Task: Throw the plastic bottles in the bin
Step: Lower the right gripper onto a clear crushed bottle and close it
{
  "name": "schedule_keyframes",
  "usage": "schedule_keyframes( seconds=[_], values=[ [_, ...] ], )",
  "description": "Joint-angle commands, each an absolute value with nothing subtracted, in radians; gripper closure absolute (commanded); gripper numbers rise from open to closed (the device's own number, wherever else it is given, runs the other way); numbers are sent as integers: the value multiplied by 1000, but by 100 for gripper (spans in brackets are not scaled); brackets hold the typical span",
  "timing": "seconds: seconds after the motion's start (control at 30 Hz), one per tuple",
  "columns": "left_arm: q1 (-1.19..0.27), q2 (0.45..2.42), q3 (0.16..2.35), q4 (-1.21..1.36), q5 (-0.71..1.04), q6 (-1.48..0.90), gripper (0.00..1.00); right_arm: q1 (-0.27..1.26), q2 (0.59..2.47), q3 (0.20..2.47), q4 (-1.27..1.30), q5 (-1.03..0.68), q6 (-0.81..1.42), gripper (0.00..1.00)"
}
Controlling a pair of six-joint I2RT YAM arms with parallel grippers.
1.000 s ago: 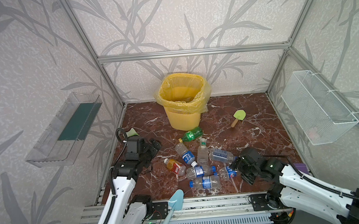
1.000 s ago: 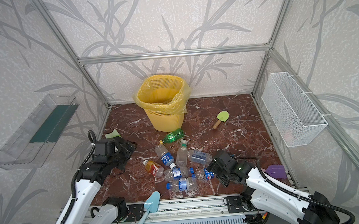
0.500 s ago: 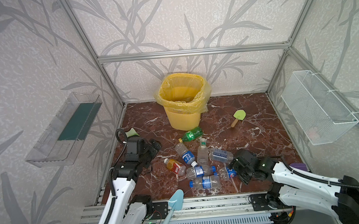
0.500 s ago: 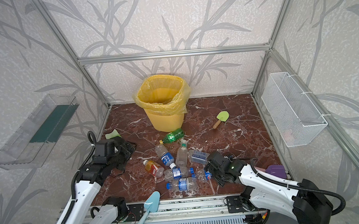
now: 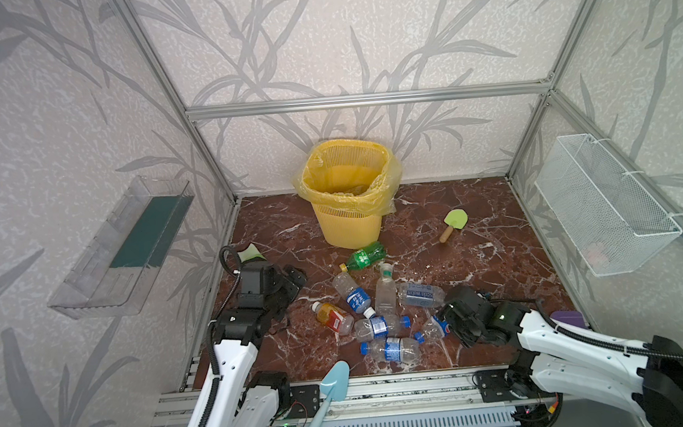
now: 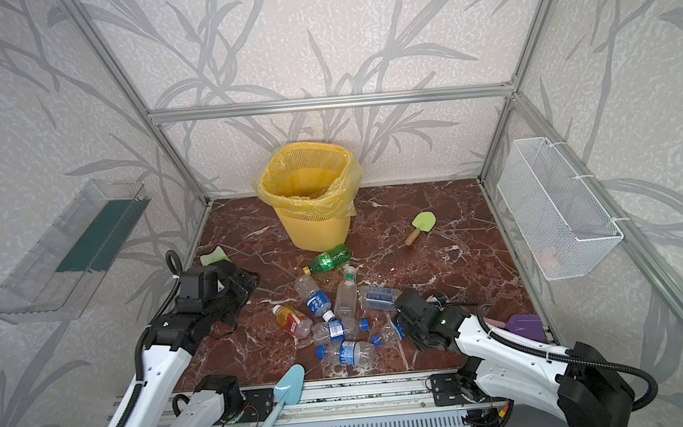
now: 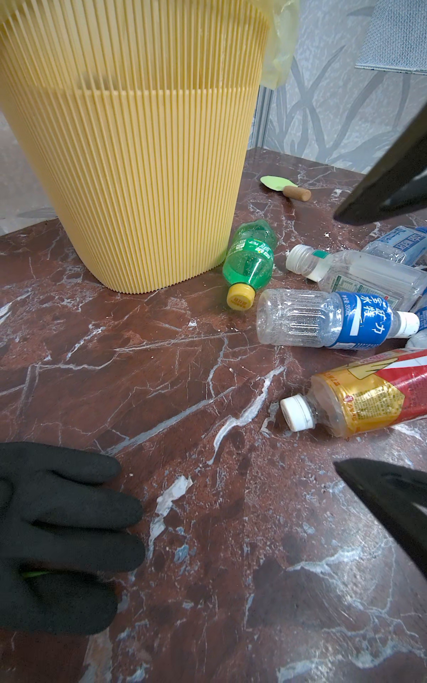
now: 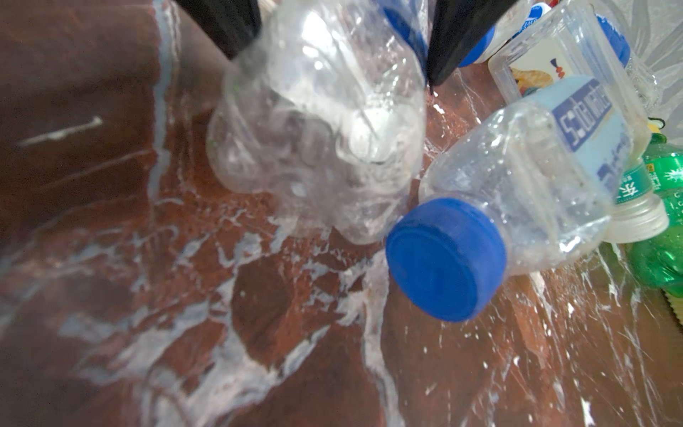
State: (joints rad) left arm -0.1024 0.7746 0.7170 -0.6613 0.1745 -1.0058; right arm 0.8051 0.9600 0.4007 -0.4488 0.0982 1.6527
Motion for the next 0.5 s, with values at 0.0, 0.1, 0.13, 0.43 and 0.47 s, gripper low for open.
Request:
schedule_keyframes(
  seconds=[0.0, 0.1, 0.13, 0.43, 0.47],
  values=[
    [-98, 768, 701, -673, 152, -1004, 2, 807, 936, 371, -518, 177, 1666, 34],
    [-99, 774, 701, -670, 153, -1002, 2, 804, 908, 365, -548, 214, 1668, 35],
    [-99, 775, 701, -671, 153, -1002, 2, 799, 897, 364, -561, 221, 1662, 36],
    [-99, 779, 697, -668, 147, -1005, 3, 679, 867, 342, -586, 143, 1537, 27],
    [-99, 778, 697, -666, 148, -1007, 3, 668, 866, 339, -584, 133, 1524, 27]
  ],
)
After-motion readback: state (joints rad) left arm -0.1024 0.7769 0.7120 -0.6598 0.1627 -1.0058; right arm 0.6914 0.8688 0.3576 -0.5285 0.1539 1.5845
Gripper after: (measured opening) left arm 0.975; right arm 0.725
